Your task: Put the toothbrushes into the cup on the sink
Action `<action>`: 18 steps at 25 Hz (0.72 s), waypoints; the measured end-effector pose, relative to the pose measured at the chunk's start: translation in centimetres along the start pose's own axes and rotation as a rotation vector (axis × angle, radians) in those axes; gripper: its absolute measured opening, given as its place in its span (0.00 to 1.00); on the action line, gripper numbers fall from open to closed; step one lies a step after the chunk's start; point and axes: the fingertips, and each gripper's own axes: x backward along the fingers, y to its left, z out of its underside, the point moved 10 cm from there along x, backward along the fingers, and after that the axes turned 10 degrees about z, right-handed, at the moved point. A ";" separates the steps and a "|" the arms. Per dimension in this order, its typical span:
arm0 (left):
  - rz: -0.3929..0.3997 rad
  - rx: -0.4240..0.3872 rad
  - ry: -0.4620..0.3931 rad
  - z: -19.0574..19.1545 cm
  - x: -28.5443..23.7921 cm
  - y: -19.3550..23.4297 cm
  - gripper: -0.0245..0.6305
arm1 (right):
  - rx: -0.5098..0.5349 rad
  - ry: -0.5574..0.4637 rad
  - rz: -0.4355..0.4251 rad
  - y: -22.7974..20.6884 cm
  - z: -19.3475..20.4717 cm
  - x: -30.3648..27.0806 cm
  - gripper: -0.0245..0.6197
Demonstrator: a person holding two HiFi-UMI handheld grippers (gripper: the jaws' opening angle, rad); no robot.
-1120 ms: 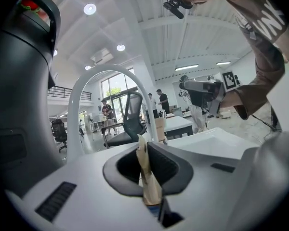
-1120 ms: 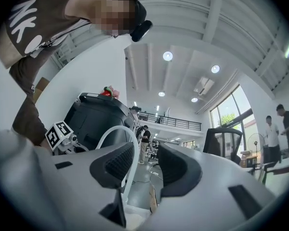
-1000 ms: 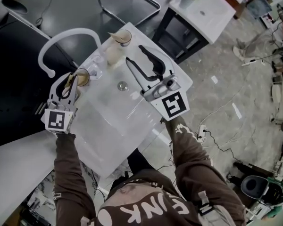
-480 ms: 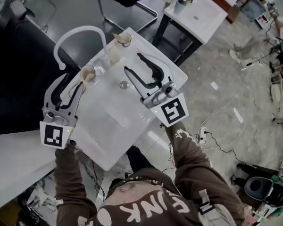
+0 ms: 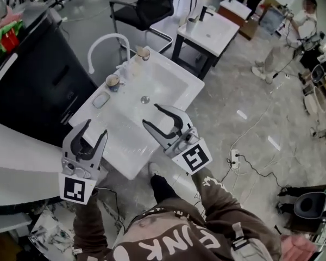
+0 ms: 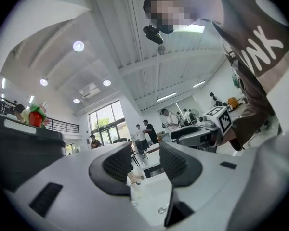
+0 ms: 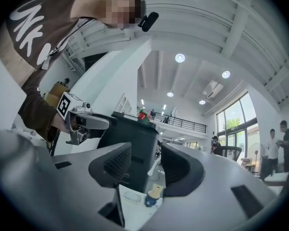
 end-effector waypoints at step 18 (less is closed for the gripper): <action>0.079 0.124 -0.086 -9.5 23.5 -19.4 0.30 | -0.023 0.056 0.039 25.3 -15.2 21.1 0.34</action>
